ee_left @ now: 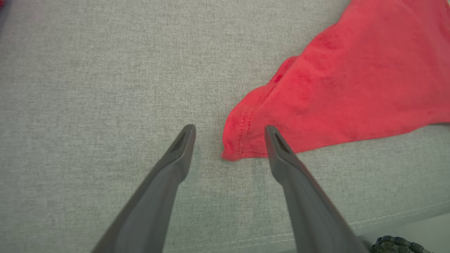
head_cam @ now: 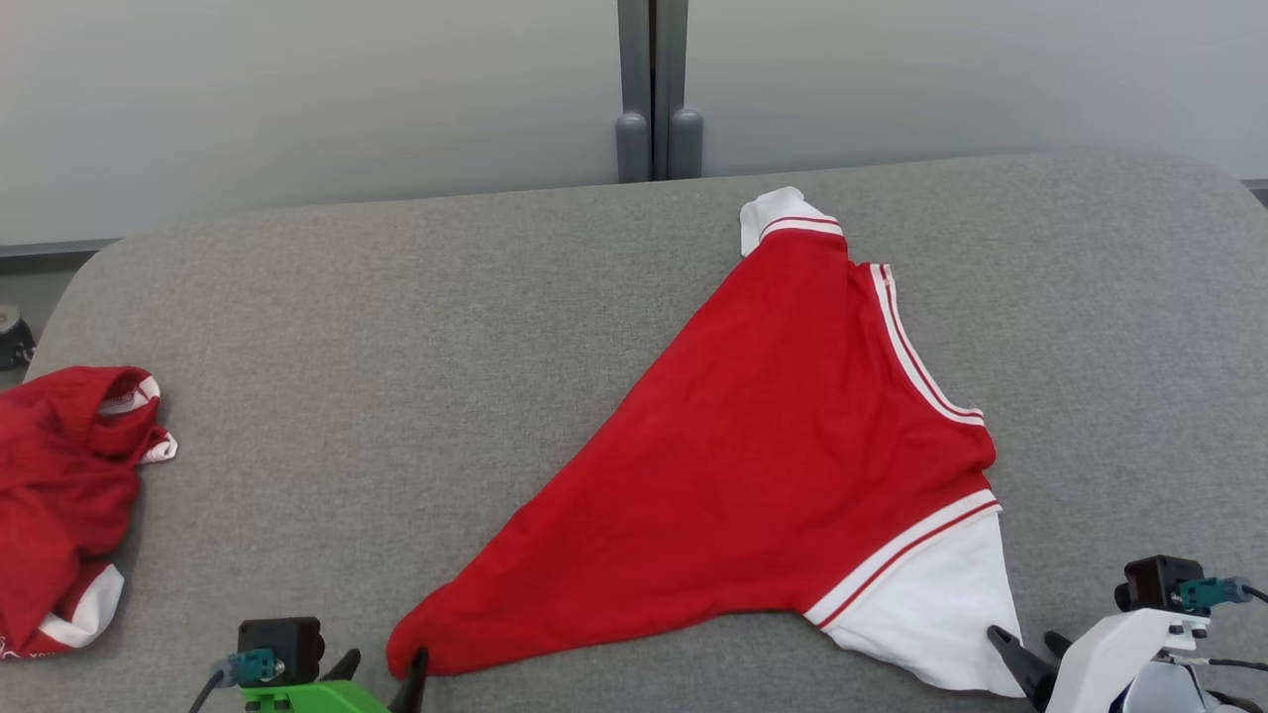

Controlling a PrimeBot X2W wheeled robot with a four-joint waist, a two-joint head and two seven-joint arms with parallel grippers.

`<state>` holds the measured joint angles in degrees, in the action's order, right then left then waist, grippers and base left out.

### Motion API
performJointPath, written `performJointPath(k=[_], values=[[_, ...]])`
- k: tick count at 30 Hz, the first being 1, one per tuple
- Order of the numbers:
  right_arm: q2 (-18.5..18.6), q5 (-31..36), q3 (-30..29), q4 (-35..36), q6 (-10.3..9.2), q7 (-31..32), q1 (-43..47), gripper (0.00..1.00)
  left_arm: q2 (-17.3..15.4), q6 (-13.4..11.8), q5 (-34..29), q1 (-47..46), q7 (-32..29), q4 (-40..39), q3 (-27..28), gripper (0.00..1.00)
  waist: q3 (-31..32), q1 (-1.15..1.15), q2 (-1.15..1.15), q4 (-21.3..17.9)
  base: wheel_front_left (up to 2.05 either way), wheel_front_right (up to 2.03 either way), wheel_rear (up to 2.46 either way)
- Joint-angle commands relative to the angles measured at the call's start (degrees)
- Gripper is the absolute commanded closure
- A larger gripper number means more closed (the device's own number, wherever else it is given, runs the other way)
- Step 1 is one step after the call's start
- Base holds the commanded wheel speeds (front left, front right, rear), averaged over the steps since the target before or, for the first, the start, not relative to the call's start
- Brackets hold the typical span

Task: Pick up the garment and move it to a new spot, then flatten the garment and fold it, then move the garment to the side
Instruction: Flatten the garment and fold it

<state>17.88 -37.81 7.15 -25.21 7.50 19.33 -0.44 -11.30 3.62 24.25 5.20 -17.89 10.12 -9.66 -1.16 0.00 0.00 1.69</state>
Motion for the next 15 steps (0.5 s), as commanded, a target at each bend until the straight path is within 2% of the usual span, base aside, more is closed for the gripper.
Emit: performJointPath(k=[1,8,15], values=[[-0.72,-0.09,0.61,-1.31,-0.04,1.76,0.60,0.00,-0.14,0.44,0.58,1.17,-1.27,0.15,-0.34,0.00,-0.43,0.00,0.00,-0.11,0.00,0.00,0.00],[-2.97,-2.45,2.80,-1.98,0.00,5.51,0.19,0.00,-0.46,0.90,2.14,-0.32,-3.58,1.39,-0.87,0.00,-1.14,0.00,0.00,-0.41,0.00,0.00,0.00],[-3.90,-4.79,6.50,-0.55,0.17,10.58,0.87,0.00,-0.03,2.03,2.99,-3.95,-1.76,7.17,-1.68,0.00,-1.67,0.00,0.00,-0.88,0.00,0.00,0.00]])
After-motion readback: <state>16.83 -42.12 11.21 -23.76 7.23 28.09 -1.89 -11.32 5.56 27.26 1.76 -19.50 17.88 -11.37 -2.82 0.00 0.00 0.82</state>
